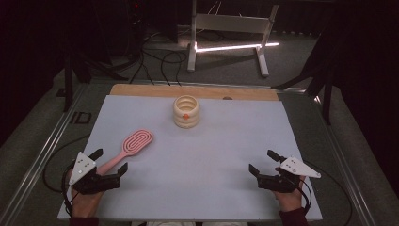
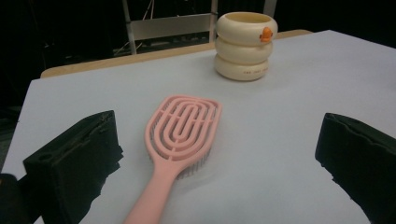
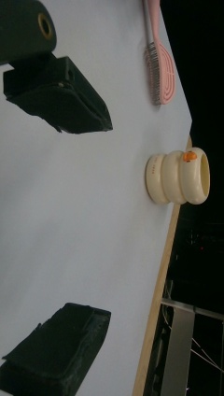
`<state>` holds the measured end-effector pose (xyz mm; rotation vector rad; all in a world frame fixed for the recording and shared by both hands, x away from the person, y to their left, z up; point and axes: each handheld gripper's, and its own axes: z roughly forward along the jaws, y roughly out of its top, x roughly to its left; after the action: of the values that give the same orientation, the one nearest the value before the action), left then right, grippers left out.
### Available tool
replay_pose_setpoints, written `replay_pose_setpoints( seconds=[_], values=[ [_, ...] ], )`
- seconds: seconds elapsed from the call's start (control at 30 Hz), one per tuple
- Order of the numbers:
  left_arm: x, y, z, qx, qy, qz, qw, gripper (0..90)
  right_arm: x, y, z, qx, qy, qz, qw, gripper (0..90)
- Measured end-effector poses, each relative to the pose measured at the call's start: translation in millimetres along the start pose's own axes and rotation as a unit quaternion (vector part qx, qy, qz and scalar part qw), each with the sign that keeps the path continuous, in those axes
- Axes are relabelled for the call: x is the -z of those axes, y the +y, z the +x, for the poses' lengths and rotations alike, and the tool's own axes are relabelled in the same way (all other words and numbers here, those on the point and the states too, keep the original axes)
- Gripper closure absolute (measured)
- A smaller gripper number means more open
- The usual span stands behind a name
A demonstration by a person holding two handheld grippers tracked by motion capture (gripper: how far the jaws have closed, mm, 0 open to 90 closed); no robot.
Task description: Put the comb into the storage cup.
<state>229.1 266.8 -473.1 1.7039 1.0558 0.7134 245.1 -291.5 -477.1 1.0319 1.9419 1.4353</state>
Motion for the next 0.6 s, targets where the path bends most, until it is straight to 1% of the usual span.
replay_pose_setpoints(
  seconds=[0.23, 0.33, 0.4, 0.47, 0.5, 0.57, 0.6],
  values=[
    [-0.6, 0.3, -0.8, -0.007, 0.000, 0.010, 0.9999, 0.7, -0.4, -1.0, 0.2, 0.001, 0.002, 0.002, 1.0000, 8.7],
    [-0.7, 0.0, -0.2, -0.006, 0.000, 0.011, 0.9999, 0.8, -0.2, -1.0, 0.4, 0.001, 0.002, 0.002, 1.0000, 8.7],
    [-0.8, 0.1, 0.8, -0.009, 0.006, 0.010, 0.9999, 1.3, 0.1, -1.2, -0.2, 0.000, 0.000, 0.002, 1.0000, 8.7],
    [-0.1, 0.8, 3.5, -0.004, 0.005, 0.011, 0.9999, 1.4, 0.2, -1.6, -1.2, -0.002, 0.000, 0.001, 1.0000, 8.7],
    [0.1, 1.2, 3.9, -0.002, 0.004, 0.010, 0.9999, 1.4, -0.2, -1.9, -1.6, -0.003, -0.002, 0.001, 1.0000, 8.7],
    [0.9, 2.9, 5.6, -0.004, 0.003, 0.017, 0.9998, 1.3, -0.8, -2.2, -1.5, -0.003, -0.003, 0.002, 1.0000, 8.7],
    [1.2, 3.7, 6.1, 0.000, 0.000, 0.016, 0.9999, 1.2, -0.8, -2.1, -1.4, -0.002, -0.002, 0.002, 1.0000, 8.7]
  ],
)
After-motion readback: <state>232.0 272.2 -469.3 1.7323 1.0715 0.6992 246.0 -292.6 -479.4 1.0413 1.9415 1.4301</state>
